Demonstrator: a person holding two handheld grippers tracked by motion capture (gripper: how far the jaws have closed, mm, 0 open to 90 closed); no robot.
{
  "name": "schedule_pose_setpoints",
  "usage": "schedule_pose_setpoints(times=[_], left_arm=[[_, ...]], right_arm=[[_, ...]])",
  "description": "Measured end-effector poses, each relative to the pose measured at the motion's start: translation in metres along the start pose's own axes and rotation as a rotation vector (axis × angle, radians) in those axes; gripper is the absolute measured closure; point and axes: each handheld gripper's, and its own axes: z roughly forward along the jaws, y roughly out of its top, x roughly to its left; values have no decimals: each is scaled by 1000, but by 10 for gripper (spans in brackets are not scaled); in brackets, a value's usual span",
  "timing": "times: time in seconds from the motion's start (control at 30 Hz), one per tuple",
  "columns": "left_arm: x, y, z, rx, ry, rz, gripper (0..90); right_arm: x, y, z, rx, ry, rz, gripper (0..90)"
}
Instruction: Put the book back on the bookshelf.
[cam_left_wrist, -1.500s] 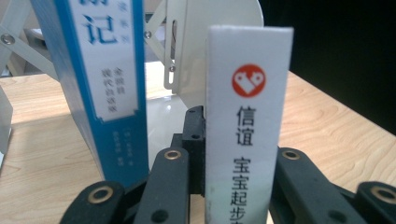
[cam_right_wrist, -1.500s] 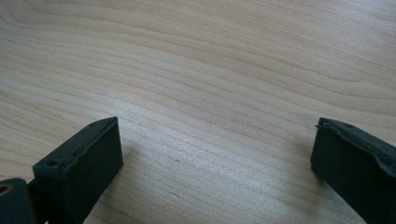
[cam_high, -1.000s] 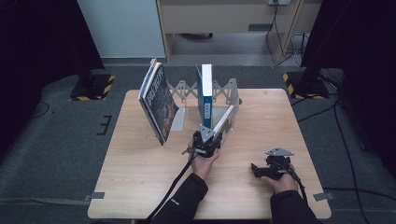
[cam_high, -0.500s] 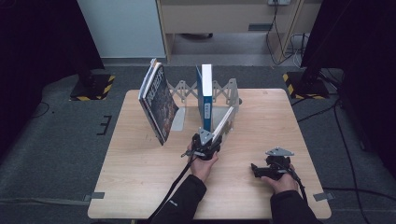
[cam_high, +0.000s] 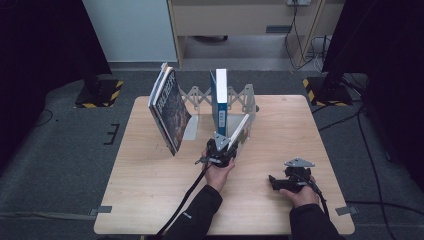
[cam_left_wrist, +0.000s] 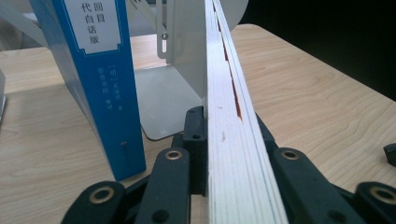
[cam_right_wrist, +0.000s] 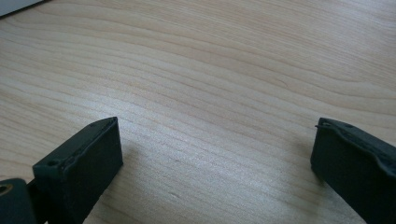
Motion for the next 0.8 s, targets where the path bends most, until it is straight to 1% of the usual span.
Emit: schedule_pose_setpoints(times=[0.1, 0.3, 0.37, 0.4, 0.43, 0.5, 0.63, 0.73, 0.8], left_arm=[[3, 3, -1, -12, -2, -19, 748], [1, 12, -4, -41, 18, -1, 749], [0, 15, -4, -54, 29, -3, 749], [0, 17, -2, -54, 31, -1, 749], [-1, 18, -1, -53, 42, 9, 749], [-2, 20, 3, -55, 57, 12, 748], [1, 20, 11, -46, 53, -13, 748], [2, 16, 17, -30, 58, -6, 748], [2, 14, 18, -37, 55, -11, 747]], right_arm=[[0, 0, 0, 0, 0, 0, 24], [0, 0, 0, 0, 0, 0, 23], [0, 0, 0, 0, 0, 0, 23], [0, 0, 0, 0, 0, 0, 23], [0, 0, 0, 0, 0, -1, 23], [0, 0, 0, -1, 0, -1, 23], [0, 0, 0, 0, 0, 0, 23], [0, 0, 0, 0, 0, 0, 23], [0, 0, 0, 0, 1, 0, 23]])
